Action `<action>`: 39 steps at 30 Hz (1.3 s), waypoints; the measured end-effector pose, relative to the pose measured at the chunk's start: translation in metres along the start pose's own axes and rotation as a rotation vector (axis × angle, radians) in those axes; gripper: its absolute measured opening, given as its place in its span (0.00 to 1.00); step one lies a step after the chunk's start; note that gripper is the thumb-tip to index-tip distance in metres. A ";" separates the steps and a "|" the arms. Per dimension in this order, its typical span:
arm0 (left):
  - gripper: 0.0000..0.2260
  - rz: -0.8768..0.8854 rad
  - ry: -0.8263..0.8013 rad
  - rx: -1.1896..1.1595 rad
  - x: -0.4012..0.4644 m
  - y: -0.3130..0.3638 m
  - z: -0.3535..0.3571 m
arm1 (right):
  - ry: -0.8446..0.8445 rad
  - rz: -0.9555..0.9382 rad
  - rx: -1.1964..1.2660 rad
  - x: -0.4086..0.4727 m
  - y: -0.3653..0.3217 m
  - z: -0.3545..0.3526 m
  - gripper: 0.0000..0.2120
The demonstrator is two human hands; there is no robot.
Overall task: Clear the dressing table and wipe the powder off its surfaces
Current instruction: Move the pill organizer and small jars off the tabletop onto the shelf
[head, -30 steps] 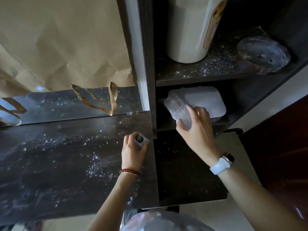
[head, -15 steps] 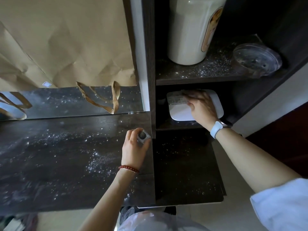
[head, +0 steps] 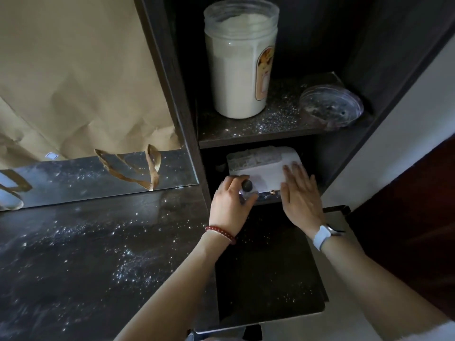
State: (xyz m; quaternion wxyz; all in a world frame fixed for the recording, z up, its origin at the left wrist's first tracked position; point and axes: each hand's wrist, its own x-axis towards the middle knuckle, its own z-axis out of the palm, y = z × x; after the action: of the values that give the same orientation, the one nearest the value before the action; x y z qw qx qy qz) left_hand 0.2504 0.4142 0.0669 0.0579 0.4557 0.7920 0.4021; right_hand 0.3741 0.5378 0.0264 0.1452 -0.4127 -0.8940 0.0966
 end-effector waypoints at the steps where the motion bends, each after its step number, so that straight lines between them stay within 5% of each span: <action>1: 0.17 0.008 -0.011 0.043 0.010 0.002 0.005 | -0.009 -0.009 -0.010 -0.001 0.001 0.001 0.23; 15: 0.20 -0.065 -0.081 0.243 0.040 -0.001 0.040 | -0.076 0.018 0.017 0.001 -0.001 0.000 0.24; 19: 0.29 -0.067 -0.075 0.270 0.018 0.004 0.031 | 0.074 0.034 0.131 -0.011 -0.014 -0.010 0.22; 23: 0.26 0.040 -0.017 0.289 -0.037 -0.010 0.008 | 0.183 -0.055 0.266 -0.058 -0.035 -0.005 0.20; 28: 0.15 -0.078 -0.087 0.441 -0.123 -0.068 -0.043 | -0.012 -0.152 0.371 -0.123 -0.090 0.032 0.15; 32: 0.20 -0.290 -0.151 0.545 -0.177 -0.124 -0.099 | -0.206 -0.256 0.392 -0.143 -0.154 0.062 0.15; 39: 0.15 -0.607 0.028 0.534 -0.224 -0.241 -0.225 | -0.349 -0.508 0.302 -0.136 -0.323 0.121 0.15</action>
State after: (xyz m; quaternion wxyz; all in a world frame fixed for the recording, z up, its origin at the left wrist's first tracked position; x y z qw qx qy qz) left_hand 0.1141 0.0480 -0.0096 0.0429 0.1944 0.9679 0.1531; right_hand 0.1873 0.2204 -0.0171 0.0689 -0.1276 -0.9552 0.2580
